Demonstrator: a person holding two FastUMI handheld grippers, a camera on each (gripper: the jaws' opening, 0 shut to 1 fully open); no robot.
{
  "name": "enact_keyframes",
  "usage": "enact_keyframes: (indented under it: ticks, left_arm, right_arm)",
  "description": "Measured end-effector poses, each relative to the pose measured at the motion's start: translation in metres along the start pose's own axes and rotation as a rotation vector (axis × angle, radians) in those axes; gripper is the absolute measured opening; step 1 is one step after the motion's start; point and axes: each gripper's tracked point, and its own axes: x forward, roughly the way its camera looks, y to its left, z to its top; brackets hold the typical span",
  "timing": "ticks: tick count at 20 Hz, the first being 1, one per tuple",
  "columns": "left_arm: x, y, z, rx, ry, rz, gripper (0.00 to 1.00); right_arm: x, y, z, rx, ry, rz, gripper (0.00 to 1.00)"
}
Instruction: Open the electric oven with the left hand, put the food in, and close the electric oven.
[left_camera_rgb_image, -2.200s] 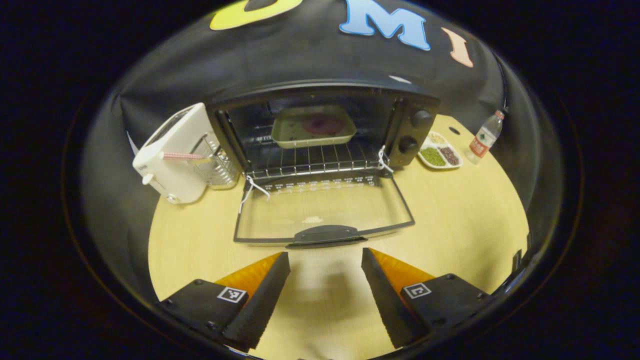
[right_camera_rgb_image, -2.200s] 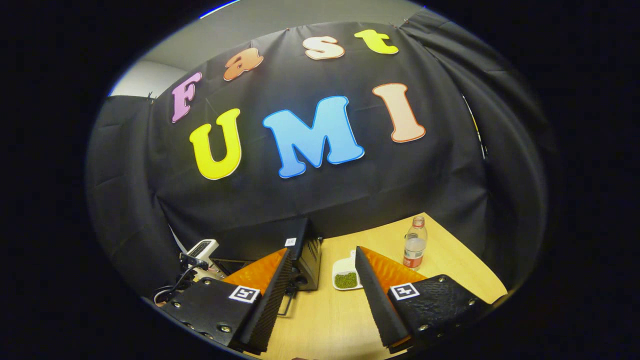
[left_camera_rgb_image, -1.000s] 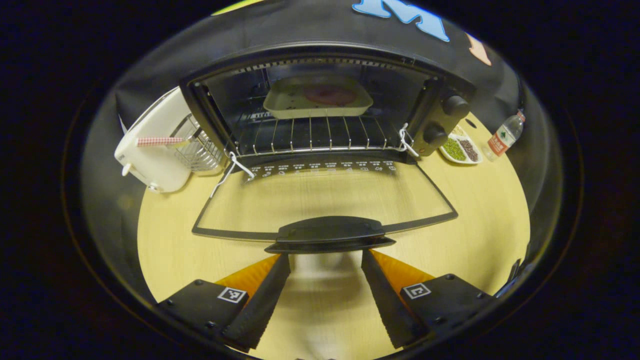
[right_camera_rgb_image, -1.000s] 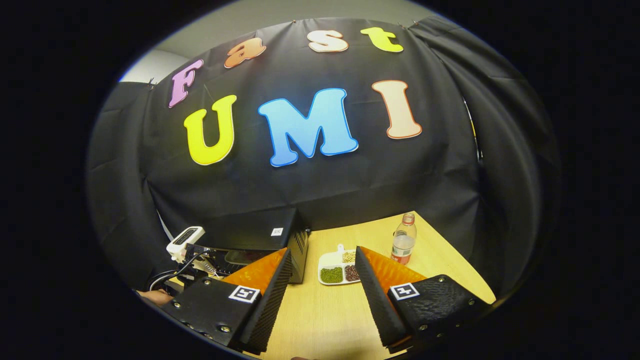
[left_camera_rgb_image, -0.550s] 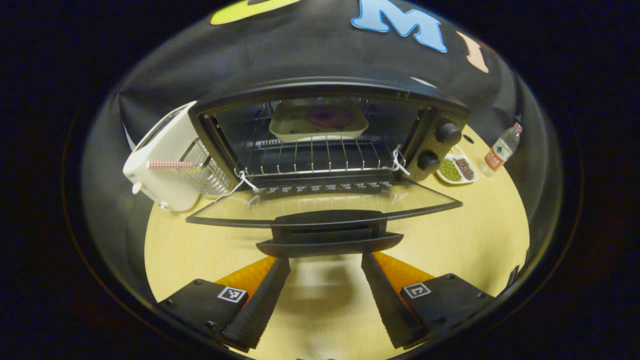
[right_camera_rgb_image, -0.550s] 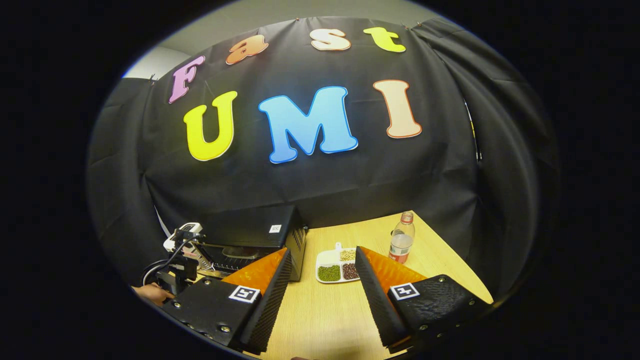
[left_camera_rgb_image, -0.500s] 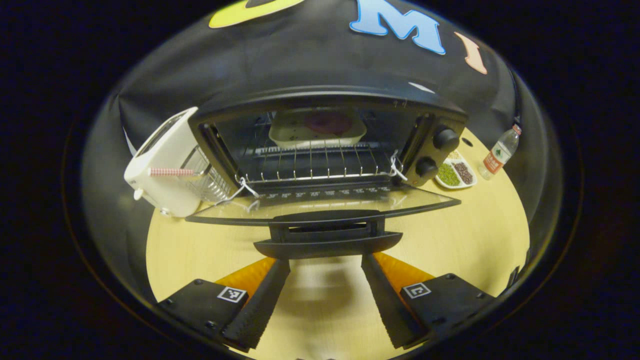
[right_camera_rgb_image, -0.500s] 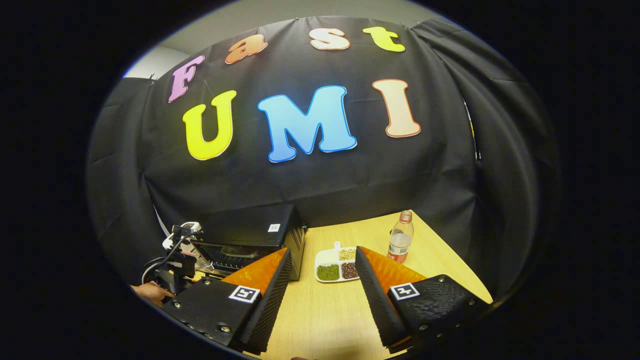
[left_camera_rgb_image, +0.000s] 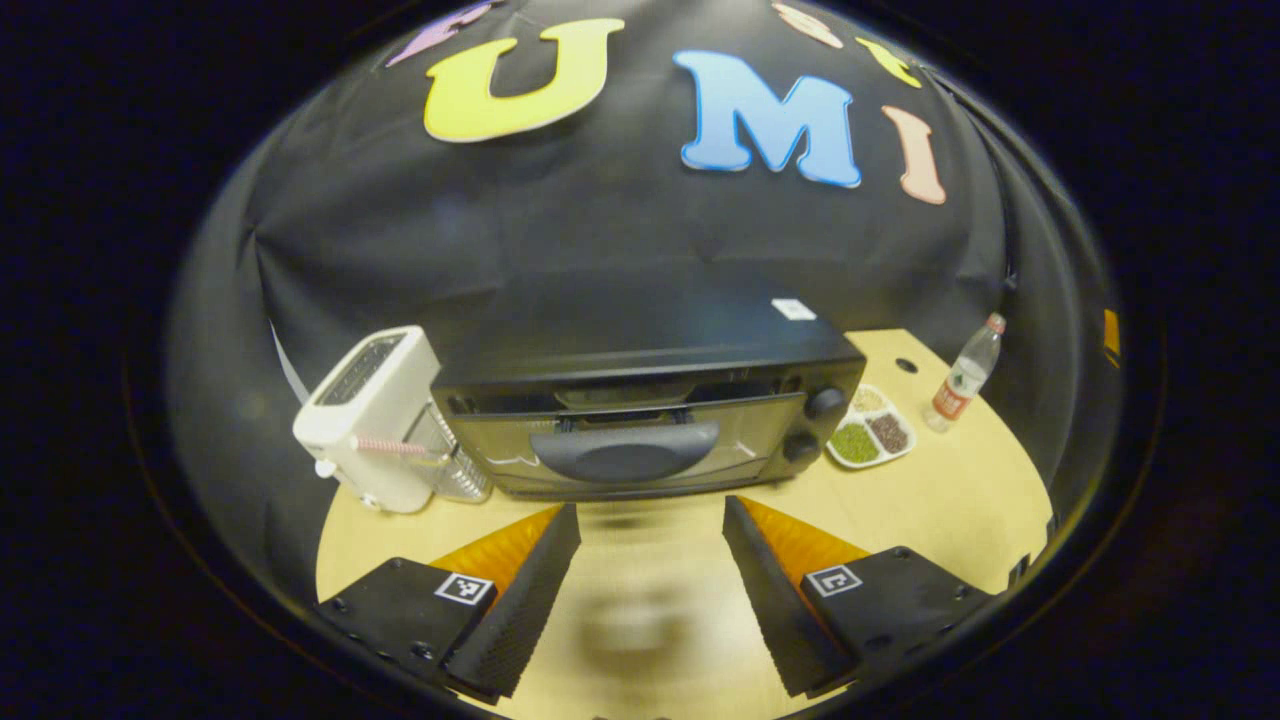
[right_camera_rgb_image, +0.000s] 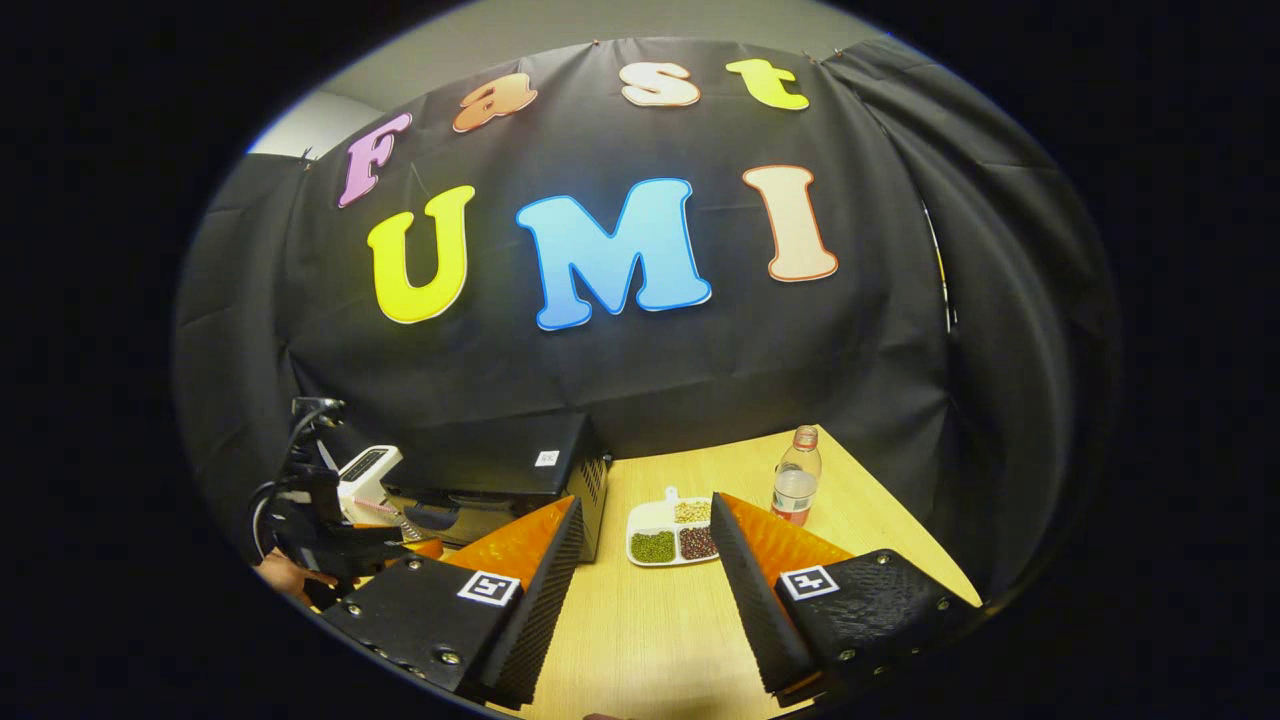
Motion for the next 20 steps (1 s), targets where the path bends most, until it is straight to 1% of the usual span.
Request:
enact_keyframes:
  ticks: [2, 3, 5, 6, 7, 8, 9, 10, 11, 12, 13, 15, 16, 17, 19, 20]
  left_arm:
    - [-0.026, -0.006, 0.031, 0.001, -0.077, -0.010, 1.00]
    - [-0.041, -0.010, 0.047, -0.002, -0.126, -0.019, 0.98]
    - [-0.077, -0.015, 0.078, -0.003, -0.233, -0.030, 0.98]
    - [-0.095, -0.021, 0.094, -0.005, -0.291, -0.033, 1.00]
    - [-0.115, -0.026, 0.110, -0.009, -0.345, -0.032, 1.00]
    - [-0.134, -0.029, 0.123, -0.018, -0.394, -0.025, 0.98]
    - [-0.156, -0.031, 0.138, -0.029, -0.445, -0.021, 0.95]
    - [-0.176, -0.034, 0.151, -0.045, -0.492, -0.015, 0.92]
    - [-0.195, -0.036, 0.165, -0.056, -0.546, -0.014, 0.91]
    - [-0.208, -0.038, 0.176, -0.067, -0.590, -0.016, 0.95]
    - [-0.219, -0.043, 0.181, -0.073, -0.616, -0.030, 1.00]
    - [-0.233, -0.047, 0.189, -0.061, -0.645, -0.054, 1.00]
    - [-0.236, -0.046, 0.191, -0.049, -0.653, -0.056, 1.00]
    - [-0.240, -0.046, 0.193, -0.039, -0.655, -0.062, 0.97]
    - [-0.246, -0.045, 0.193, -0.034, -0.661, -0.069, 0.97]
    - [-0.249, -0.042, 0.193, -0.033, -0.667, -0.060, 0.97]
  right_arm:
    - [-0.003, 0.002, 0.003, -0.002, -0.012, 0.000, 0.80]
    - [-0.004, 0.004, 0.007, -0.006, -0.021, -0.001, 0.80]
    - [-0.008, 0.009, 0.017, -0.016, -0.048, -0.002, 0.80]
    - [-0.011, 0.012, 0.024, -0.022, -0.067, -0.001, 0.80]
    - [-0.014, 0.016, 0.034, -0.029, -0.091, 0.001, 0.80]
    - [-0.018, 0.020, 0.045, -0.037, -0.118, 0.001, 0.87]
    - [-0.024, 0.026, 0.059, -0.043, -0.152, 0.006, 0.73]
    - [-0.029, 0.032, 0.074, -0.048, -0.188, 0.013, 0.73]
    - [-0.036, 0.041, 0.089, -0.048, -0.225, 0.027, 0.80]
    - [-0.042, 0.047, 0.093, -0.051, -0.246, 0.035, 0.83]
    - [-0.047, 0.054, 0.102, -0.053, -0.263, 0.044, 0.86]
    - [-0.056, 0.069, 0.113, -0.055, -0.291, 0.065, 0.89]
    - [-0.060, 0.072, 0.115, -0.060, -0.301, 0.067, 0.89]
    - [-0.064, 0.077, 0.116, -0.064, -0.311, 0.068, 0.90]
    - [-0.071, 0.086, 0.117, -0.077, -0.322, 0.073, 0.89]
    - [-0.074, 0.088, 0.117, -0.084, -0.325, 0.071, 0.90]
